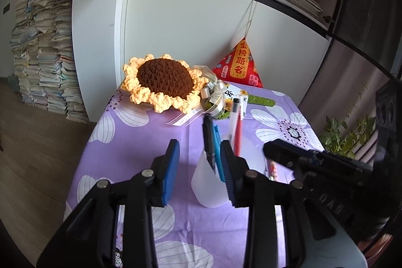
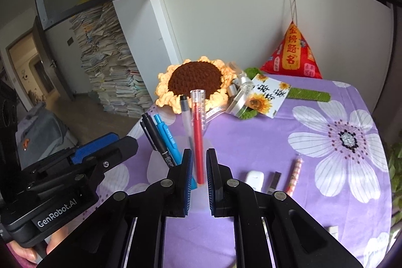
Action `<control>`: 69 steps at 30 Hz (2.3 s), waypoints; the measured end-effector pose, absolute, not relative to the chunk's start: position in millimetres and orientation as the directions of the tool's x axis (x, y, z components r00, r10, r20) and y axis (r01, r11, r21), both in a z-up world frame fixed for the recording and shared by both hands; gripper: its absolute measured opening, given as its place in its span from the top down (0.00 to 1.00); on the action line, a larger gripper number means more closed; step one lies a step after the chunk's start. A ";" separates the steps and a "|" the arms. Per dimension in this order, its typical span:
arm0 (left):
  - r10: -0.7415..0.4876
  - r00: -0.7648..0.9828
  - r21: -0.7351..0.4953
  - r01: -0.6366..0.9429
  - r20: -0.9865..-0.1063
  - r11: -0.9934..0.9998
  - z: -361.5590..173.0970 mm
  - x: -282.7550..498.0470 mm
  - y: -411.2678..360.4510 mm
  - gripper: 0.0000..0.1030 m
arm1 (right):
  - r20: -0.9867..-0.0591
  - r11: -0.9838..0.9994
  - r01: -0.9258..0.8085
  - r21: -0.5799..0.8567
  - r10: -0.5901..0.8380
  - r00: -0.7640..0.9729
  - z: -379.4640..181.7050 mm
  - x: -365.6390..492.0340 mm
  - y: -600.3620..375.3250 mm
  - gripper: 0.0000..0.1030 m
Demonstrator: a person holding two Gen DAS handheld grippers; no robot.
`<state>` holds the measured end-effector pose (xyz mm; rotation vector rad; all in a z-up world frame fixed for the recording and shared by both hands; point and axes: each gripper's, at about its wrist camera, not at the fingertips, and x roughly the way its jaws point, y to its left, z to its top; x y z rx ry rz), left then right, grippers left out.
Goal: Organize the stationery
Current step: 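Move left tool toward green pen while right tool approaches pink striped pencil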
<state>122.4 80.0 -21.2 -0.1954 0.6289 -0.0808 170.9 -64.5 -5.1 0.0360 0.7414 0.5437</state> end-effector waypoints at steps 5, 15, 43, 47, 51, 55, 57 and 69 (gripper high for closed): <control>-0.155 0.808 -0.193 0.053 -0.568 0.980 -15.9 114.9 68.1 0.69 | -0.624 0.893 -0.397 0.213 0.436 0.648 7.5 164.7 -94.5 0.90; -0.195 0.770 -0.142 0.136 -0.607 0.980 -28.5 106.5 25.2 0.69 | -0.710 0.942 -0.278 0.190 0.327 0.623 -4.3 161.4 -138.5 0.90; -0.262 0.481 -0.141 0.273 -0.836 0.952 -117.3 122.2 -56.9 0.86 | -0.830 0.947 -0.177 0.267 0.319 0.457 -58.3 205.4 -174.2 0.90; -0.288 0.460 -0.168 0.285 -0.840 0.944 -120.6 120.2 -52.0 0.92 | -0.853 0.952 -0.142 0.270 0.305 0.424 -65.4 230.7 -167.7 0.90; -0.288 0.452 -0.163 0.296 -0.844 0.941 -120.6 109.2 -45.7 0.92 | -0.869 0.955 -0.136 0.264 0.297 0.396 -72.0 250.5 -159.9 0.87; -0.284 0.444 -0.155 0.304 -0.850 0.940 -120.6 95.8 -37.9 0.92 | -0.883 0.965 -0.122 0.233 0.263 0.390 -77.3 262.1 -151.0 0.72; -0.274 0.444 -0.141 0.311 -0.853 0.940 -120.8 88.8 -35.7 0.92 | -0.889 0.969 -0.113 0.220 0.247 0.386 -80.2 266.3 -148.1 0.70; -0.227 0.459 -0.086 0.308 -0.859 0.948 -114.1 85.8 -40.6 0.87 | -0.912 0.988 -0.125 0.094 0.136 0.388 -94.0 288.1 -126.6 0.73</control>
